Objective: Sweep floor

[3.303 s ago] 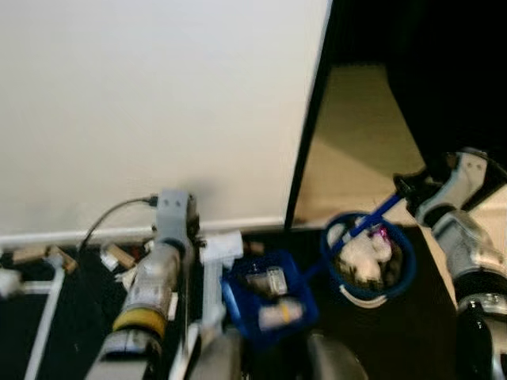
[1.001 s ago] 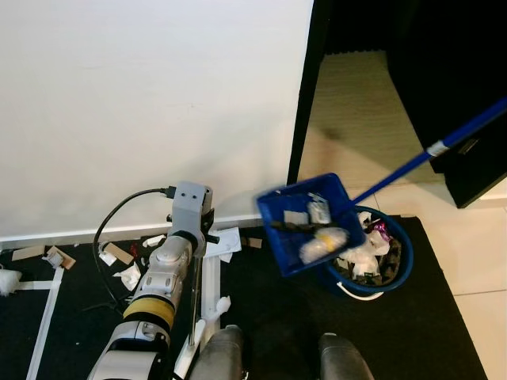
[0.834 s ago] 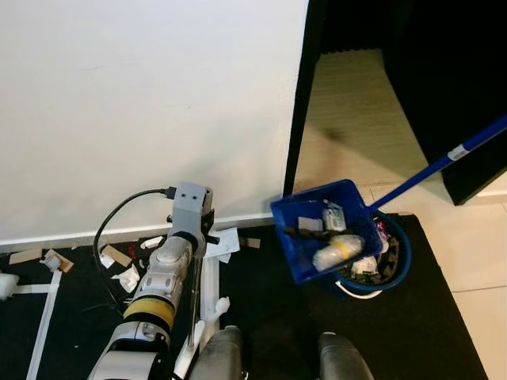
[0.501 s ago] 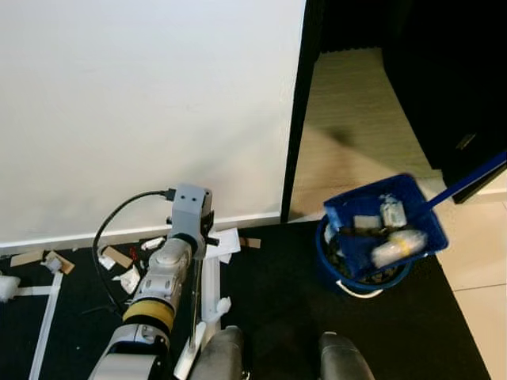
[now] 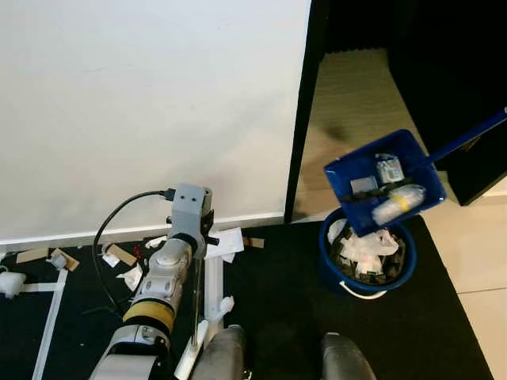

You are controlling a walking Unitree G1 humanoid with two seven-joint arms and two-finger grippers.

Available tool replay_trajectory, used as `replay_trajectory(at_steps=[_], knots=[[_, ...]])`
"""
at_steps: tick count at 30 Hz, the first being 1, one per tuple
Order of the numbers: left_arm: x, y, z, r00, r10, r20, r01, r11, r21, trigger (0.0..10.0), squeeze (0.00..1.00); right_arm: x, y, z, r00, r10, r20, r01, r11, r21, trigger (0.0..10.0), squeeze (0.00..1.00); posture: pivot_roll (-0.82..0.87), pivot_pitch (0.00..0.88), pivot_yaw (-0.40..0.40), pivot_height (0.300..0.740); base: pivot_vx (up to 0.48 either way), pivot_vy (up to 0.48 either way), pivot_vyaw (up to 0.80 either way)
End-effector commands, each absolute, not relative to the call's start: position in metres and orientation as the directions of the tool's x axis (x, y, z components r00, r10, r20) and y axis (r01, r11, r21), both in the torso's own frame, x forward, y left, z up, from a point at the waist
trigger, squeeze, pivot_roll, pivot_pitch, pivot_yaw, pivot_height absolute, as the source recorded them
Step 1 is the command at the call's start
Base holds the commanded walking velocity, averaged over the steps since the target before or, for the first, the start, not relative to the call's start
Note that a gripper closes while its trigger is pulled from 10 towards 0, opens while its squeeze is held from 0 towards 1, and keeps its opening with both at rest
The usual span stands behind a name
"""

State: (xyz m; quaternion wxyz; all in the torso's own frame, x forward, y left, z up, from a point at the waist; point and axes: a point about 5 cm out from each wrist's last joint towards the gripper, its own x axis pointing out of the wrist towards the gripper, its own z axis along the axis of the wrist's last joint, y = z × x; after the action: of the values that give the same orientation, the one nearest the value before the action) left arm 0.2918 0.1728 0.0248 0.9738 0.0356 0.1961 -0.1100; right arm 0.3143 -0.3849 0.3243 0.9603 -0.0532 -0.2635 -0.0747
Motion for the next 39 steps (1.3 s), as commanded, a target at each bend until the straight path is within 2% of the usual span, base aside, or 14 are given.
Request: replay_trajectory(at_steps=[1,11,12,15,20,25,36,39], knots=[[0.288,0.168,0.021,0.898,-0.211,-0.386,0.223,0.975,-0.014,10.0,0.0,0.307,-0.381,0.343,0.788,-0.081,0.61,0.182,0.978,-0.105,10.0,0.0,-0.03,0.071,0.025,0.74,0.0,0.0,0.0],[0.288,0.168,0.022,0.899,-0.211,-0.383,0.222,0.975,-0.017,10.0,0.0,0.31,-0.358,0.338,0.759,0.037,0.651,0.105,0.979,-0.178,10.0,0.0,-0.03,0.068,0.029,0.74,0.0,0.0,0.0],[0.288,0.169,0.022,0.899,-0.212,-0.383,0.223,0.975,-0.016,10.0,0.0,0.311,-0.345,0.336,0.751,0.109,0.651,0.068,0.968,-0.241,10.0,0.0,-0.03,0.068,0.029,0.74,0.0,0.0,0.0],[0.288,0.169,0.023,0.899,-0.213,-0.382,0.224,0.974,-0.016,10.0,0.0,0.312,-0.34,0.335,0.749,0.137,0.648,0.053,0.963,-0.265,10.0,0.0,-0.03,0.068,0.029,0.74,0.0,0.0,0.0],[0.289,0.168,0.023,0.9,-0.214,-0.38,0.226,0.974,-0.014,10.0,0.0,0.315,-0.306,0.328,0.723,0.312,0.616,0.003,0.89,-0.455,10.0,0.0,-0.03,0.06,0.035,0.74,0.0,0.0,0.0],[0.289,0.168,0.023,0.901,-0.212,-0.378,0.224,0.975,-0.015,10.0,0.0,0.316,-0.293,0.327,0.701,0.366,0.613,0.005,0.856,-0.517,10.0,0.0,-0.03,0.059,0.032,0.74,0.0,0.0,0.0],[0.289,0.17,0.023,0.903,-0.205,-0.378,0.215,0.976,-0.015,10.0,0.0,0.316,-0.278,0.323,0.672,0.38,0.636,-0.009,0.863,-0.506,10.0,0.0,-0.03,0.059,0.03,0.74,0.0,0.0,0.0],[0.289,0.17,0.022,0.903,-0.203,-0.379,0.212,0.977,-0.018,10.0,0.0,0.32,-0.268,0.319,0.657,0.361,0.661,-0.036,0.892,-0.451,10.0,0.0,-0.03,0.059,0.03,0.74,0.0,0.0,0.0]])
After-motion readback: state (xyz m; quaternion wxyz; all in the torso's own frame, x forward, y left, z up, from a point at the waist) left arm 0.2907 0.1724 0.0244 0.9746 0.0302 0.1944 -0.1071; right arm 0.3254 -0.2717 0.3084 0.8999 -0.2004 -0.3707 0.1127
